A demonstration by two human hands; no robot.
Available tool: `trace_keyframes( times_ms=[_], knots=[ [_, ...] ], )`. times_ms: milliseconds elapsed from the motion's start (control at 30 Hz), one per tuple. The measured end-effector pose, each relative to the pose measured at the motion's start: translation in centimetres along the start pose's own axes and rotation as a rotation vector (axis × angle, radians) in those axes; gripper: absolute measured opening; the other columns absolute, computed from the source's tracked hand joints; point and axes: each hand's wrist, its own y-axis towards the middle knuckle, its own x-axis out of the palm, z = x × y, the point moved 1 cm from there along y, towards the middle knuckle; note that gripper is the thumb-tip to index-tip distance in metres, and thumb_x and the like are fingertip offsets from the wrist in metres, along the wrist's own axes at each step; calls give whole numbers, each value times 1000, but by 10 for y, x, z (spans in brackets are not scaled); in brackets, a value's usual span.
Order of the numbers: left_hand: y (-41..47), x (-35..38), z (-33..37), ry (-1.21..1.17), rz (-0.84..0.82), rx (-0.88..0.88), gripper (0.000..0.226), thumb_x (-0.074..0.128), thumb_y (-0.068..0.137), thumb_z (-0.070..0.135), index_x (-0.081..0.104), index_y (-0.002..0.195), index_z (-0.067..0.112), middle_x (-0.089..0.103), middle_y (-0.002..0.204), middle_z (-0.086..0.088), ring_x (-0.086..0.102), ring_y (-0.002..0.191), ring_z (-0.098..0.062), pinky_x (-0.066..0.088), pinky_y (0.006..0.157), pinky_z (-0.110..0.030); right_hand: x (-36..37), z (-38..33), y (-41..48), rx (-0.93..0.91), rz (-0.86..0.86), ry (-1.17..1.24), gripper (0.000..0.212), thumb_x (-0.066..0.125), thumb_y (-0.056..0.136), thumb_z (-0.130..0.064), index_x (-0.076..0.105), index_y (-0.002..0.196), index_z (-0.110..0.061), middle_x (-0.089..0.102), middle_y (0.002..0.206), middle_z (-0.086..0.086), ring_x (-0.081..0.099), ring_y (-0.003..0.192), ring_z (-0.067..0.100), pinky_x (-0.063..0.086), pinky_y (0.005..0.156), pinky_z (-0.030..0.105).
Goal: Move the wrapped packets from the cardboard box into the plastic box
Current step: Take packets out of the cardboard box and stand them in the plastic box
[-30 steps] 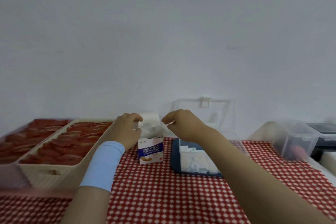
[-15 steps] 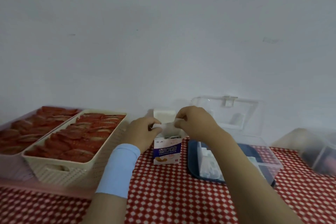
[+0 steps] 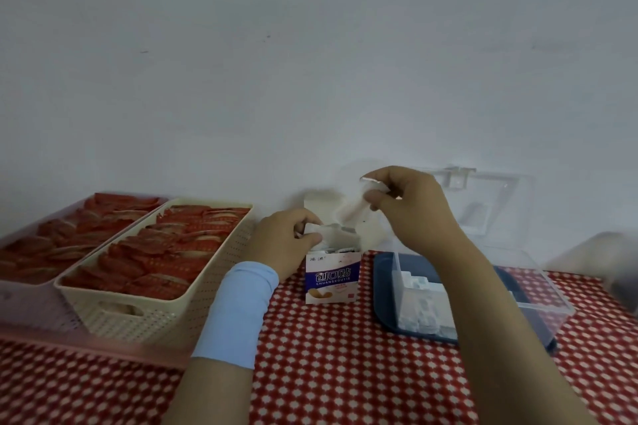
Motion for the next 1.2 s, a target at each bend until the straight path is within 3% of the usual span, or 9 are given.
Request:
trace_keyframes(
  times_ms=[67,267,400,500,600,767,900,1033,1200],
  knots=[
    [0,1,0,-17,-11,6,18,60,96,34,66,112,36,64,97,15,51,78,8,30,59,-5,-8,-5,0,-38,1,35,22,64,92,-7,72,92,-28,71,84,-8,62,75,5,47,70,14],
    [3,1,5,-23,12,27,13,57,98,34,69,101,30,59,96,19,49,79,7,33,60,-7,-6,-10,-6,-19,-215,70,27,61,91,0,73,86,-23,73,86,-7,61,70,2,46,65,11],
    [6,-6,5,-159,54,7,12,58,97,32,68,102,27,63,91,19,57,84,1,37,64,-8,7,-4,-6,15,-288,-85,21,65,92,-7,74,87,-25,74,84,-8,68,72,2,48,61,8],
    [7,-7,7,-353,75,-3,11,66,93,26,69,104,26,67,88,16,63,85,-5,47,70,-16,14,0,-5,23,-281,-86,25,67,91,-10,72,81,-32,73,93,-6,67,79,4,49,66,11],
    [7,-5,8,-562,67,-10,14,69,92,18,71,105,21,75,94,9,71,88,-7,55,74,-18,16,0,-6,8,-270,-53,23,67,92,-13,75,84,-33,70,103,-18,62,87,-5,44,68,7],
    [6,-4,8,-715,48,-45,18,71,89,17,72,107,22,77,95,4,73,91,-15,59,87,-37,17,1,-4,32,-151,54,21,68,90,-9,75,83,-28,74,82,-10,68,75,1,50,63,10],
    [5,-3,2,-724,-12,-50,25,73,87,12,73,107,26,77,101,8,72,96,-14,57,92,-42,25,6,-4,101,-92,110,20,69,88,-5,73,86,-24,74,86,-5,71,68,4,49,55,12],
    [5,-1,-2,-723,12,-100,22,73,87,14,73,101,30,78,97,9,74,93,-13,56,91,-42,30,7,-7,181,-74,255,21,71,87,-3,72,99,-20,76,87,-1,73,66,6,53,54,14],
    [10,4,-3,-746,168,-180,20,75,83,4,73,92,22,77,85,4,74,84,-20,60,73,-35,25,10,-4,231,19,308,12,71,88,-4,76,86,-14,75,78,1,74,68,16,61,60,28]
  ],
)
